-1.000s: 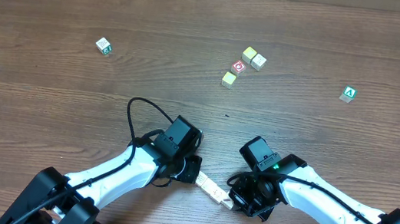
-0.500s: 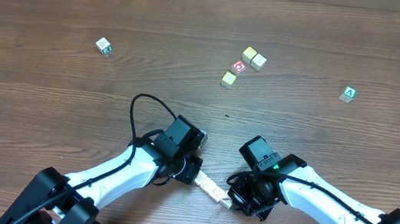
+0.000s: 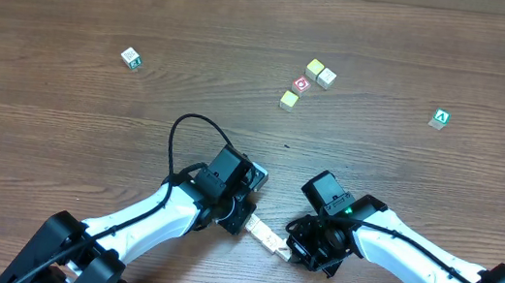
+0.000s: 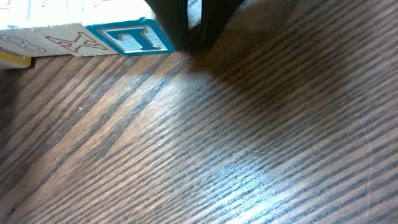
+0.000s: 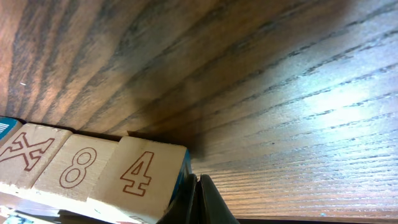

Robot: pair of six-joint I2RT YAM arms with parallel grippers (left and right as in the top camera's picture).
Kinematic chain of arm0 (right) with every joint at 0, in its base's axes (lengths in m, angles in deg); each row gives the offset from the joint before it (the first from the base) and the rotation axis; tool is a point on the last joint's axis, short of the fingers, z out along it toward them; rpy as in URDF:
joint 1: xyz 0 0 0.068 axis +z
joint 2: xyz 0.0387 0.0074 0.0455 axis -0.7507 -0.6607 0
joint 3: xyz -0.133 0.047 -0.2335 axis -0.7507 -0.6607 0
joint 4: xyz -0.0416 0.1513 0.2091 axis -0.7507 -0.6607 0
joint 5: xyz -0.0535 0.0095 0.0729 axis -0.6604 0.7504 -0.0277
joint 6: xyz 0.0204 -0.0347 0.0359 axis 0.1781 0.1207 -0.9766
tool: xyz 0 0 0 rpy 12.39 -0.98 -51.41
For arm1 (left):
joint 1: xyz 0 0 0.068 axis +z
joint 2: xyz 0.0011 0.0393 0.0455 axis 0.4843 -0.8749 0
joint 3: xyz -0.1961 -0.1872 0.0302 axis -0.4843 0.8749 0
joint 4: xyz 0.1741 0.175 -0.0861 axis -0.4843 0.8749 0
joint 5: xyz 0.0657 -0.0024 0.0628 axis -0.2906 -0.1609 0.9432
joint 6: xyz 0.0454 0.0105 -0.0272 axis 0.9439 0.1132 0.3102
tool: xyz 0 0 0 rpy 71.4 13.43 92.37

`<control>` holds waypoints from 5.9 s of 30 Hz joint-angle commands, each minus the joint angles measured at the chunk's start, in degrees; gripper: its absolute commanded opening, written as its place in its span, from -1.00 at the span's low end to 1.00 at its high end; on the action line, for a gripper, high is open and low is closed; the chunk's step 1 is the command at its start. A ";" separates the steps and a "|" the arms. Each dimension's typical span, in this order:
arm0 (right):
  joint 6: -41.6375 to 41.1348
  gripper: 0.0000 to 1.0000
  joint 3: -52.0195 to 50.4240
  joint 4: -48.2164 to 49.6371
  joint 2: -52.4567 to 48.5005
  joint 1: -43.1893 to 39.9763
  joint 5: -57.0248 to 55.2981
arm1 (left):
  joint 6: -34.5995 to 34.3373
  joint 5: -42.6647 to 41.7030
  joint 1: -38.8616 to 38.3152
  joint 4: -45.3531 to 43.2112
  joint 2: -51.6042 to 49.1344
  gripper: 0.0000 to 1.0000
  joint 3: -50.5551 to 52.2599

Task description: Flip 4 blocks

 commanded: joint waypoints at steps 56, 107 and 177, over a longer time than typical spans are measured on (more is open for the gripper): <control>-2.62 -0.92 0.02 4.76 -0.26 4.35 -3.91 | 10.91 5.70 -0.44 2.16 -1.68 -0.92 1.49; -14.73 -0.92 0.02 10.97 -0.26 11.41 -3.34 | 15.13 5.62 -0.44 -2.86 -1.68 -0.92 1.49; -16.76 -0.92 0.02 12.00 -0.26 12.11 -4.79 | 9.70 12.96 5.11 3.78 -1.68 -0.92 1.49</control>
